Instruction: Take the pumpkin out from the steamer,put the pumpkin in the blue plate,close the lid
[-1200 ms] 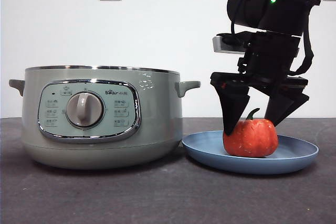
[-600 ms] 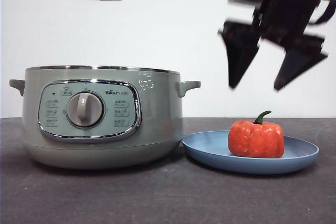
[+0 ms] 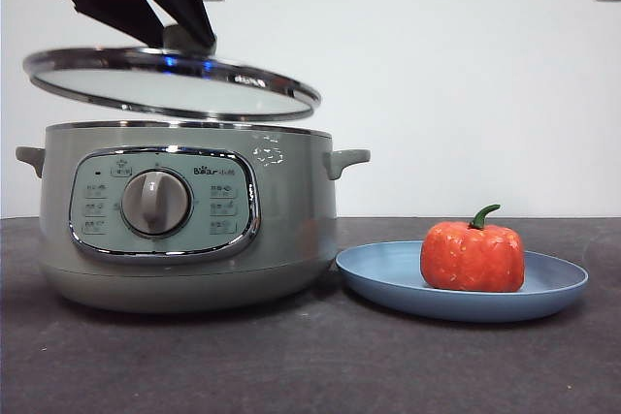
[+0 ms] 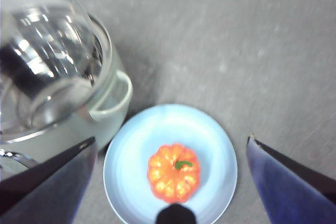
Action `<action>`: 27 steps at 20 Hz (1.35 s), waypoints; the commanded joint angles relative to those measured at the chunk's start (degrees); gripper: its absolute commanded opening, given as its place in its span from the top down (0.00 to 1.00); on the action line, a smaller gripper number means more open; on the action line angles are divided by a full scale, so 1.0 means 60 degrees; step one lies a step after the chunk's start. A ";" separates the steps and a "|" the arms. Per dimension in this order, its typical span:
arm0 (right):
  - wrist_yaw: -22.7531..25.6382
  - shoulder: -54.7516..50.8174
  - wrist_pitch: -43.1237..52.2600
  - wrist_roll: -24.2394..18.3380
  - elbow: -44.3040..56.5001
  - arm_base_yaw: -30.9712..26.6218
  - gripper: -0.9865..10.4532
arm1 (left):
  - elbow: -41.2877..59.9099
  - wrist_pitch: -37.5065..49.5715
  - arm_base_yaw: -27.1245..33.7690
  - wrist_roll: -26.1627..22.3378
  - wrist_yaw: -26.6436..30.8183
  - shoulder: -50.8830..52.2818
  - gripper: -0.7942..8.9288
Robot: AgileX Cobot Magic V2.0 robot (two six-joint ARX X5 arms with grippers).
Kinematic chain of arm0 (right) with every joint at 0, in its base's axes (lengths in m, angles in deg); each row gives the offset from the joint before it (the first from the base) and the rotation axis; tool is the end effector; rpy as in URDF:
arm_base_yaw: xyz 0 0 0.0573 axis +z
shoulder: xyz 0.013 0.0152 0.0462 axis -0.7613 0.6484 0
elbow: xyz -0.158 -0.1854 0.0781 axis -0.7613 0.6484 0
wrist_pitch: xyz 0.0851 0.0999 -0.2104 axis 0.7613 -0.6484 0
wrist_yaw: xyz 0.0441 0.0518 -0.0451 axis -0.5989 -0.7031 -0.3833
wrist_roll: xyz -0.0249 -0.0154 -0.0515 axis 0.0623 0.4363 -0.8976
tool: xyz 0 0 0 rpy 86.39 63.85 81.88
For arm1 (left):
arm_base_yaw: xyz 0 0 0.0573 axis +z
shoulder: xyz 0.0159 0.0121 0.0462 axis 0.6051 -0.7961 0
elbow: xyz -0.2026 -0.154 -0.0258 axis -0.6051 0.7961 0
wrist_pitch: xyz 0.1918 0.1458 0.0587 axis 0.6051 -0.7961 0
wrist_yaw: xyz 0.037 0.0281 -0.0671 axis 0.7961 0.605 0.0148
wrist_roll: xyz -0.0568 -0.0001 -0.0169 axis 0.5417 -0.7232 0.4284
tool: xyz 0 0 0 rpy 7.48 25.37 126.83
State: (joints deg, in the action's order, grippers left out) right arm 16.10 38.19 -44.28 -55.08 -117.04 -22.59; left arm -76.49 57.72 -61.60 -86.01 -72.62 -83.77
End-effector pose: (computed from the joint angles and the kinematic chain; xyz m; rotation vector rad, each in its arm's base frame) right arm 0.1766 0.0882 0.3462 -0.1181 0.5654 0.4072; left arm 0.2668 -0.1266 0.3154 0.1699 0.6566 -0.5691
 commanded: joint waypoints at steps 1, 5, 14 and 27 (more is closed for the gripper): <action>0.0437 -0.0357 -0.0018 0.0109 0.0069 -0.0004 0.50 | -0.0033 0.0477 -0.0036 0.0142 -0.0506 -0.0113 0.93; 0.0433 -0.0699 -0.0164 0.0168 0.0069 -0.0007 0.50 | -0.0033 0.0444 -0.0069 0.0208 -0.0474 -0.0477 0.93; 0.0423 -0.0776 -0.0488 0.0237 0.0069 -0.0007 0.50 | -0.0033 0.0495 -0.0120 -0.0022 0.0149 -0.0648 0.93; 0.0401 -0.0776 -0.0761 0.0240 0.0069 -0.0007 0.50 | -0.0025 0.0215 -0.0335 -0.0018 -0.0033 -0.1118 0.89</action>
State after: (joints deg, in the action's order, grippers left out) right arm 18.53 33.62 -48.93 -54.40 -117.04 -22.59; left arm -76.70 59.18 -62.82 -85.62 -71.68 -89.15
